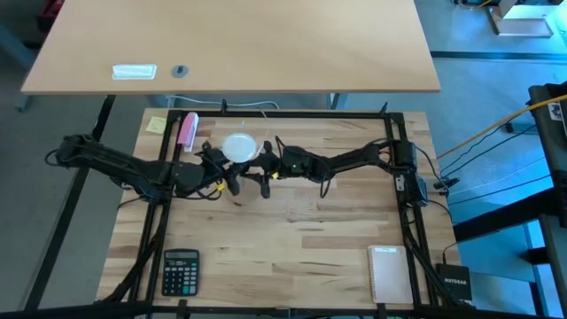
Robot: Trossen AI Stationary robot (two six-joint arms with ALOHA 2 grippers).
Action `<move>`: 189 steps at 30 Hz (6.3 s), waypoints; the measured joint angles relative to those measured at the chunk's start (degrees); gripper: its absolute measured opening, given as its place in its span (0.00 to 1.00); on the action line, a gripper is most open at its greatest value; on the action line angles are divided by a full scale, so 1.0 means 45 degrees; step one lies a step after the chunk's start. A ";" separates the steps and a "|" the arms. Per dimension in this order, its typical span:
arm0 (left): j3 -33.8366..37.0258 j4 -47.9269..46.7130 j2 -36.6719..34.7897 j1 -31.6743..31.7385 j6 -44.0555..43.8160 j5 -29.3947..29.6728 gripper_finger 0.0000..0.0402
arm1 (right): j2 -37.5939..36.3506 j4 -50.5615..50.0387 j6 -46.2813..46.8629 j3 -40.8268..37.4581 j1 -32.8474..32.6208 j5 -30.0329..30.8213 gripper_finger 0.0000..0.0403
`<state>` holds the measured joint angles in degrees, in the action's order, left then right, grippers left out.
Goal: Screw lightbulb
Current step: Insert the lightbulb into the desk lamp
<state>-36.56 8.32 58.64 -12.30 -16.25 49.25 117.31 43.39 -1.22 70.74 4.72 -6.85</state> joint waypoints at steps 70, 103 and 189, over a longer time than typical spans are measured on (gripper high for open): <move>0.0003 0.1039 -0.0040 -0.0411 0.3390 -0.8416 0.53 | -0.0985 -0.1912 0.0186 0.0667 0.0017 -0.6369 0.17; -0.0058 -0.1589 -0.0070 0.0205 0.2137 -0.7614 0.53 | -0.0985 -0.2970 0.0201 0.0636 0.0051 -0.4491 0.61; -0.1472 -1.1863 -0.5770 -0.1038 -0.3679 -0.7102 0.52 | -0.0951 -0.3034 0.0206 0.0622 0.0041 -0.4037 0.62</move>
<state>-43.18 -45.07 32.67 -16.98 -32.80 17.29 113.03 29.73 -0.30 73.54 4.91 -25.02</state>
